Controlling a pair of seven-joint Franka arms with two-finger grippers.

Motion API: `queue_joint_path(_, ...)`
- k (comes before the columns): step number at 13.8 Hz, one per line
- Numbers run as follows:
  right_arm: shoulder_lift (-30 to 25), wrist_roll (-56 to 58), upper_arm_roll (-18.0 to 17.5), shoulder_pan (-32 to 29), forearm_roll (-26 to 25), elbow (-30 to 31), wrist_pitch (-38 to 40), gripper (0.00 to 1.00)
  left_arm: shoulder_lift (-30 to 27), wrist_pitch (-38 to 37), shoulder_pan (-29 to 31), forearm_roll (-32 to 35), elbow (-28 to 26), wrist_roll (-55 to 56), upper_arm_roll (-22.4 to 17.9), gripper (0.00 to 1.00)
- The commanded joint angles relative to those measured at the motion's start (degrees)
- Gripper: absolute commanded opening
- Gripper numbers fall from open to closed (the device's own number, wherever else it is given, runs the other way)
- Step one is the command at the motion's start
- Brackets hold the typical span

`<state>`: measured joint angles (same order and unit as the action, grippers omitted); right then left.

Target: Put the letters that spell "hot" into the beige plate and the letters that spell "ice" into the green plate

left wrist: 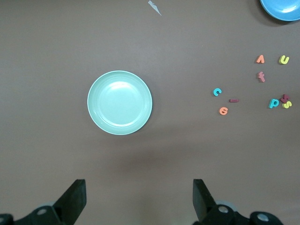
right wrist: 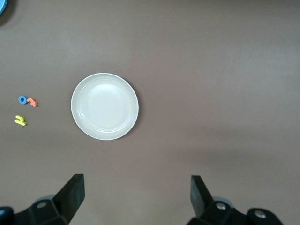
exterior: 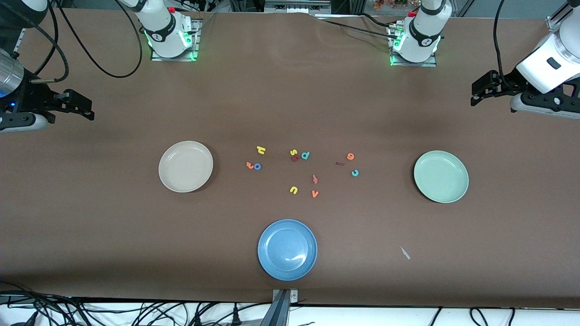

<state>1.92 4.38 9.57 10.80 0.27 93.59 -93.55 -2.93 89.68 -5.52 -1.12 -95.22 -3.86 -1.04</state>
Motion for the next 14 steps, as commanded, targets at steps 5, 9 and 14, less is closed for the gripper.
queue_joint_path(5,0.02,-0.87,0.18,0.28,-0.71,-0.34,0.65,1.00,0.47,-1.35,0.33,-0.64,1.53,-1.41,-0.01,1.00)
queue_joint_path(9,-0.07,-0.78,0.27,0.10,-0.71,-0.34,0.91,1.00,0.47,-1.35,0.33,-0.64,1.53,-1.50,-0.01,1.00)
queue_joint_path(14,-0.34,-0.69,0.01,0.19,-0.62,-0.43,0.91,1.00,0.47,-2.05,0.33,-0.64,1.53,-1.50,-0.01,1.00)
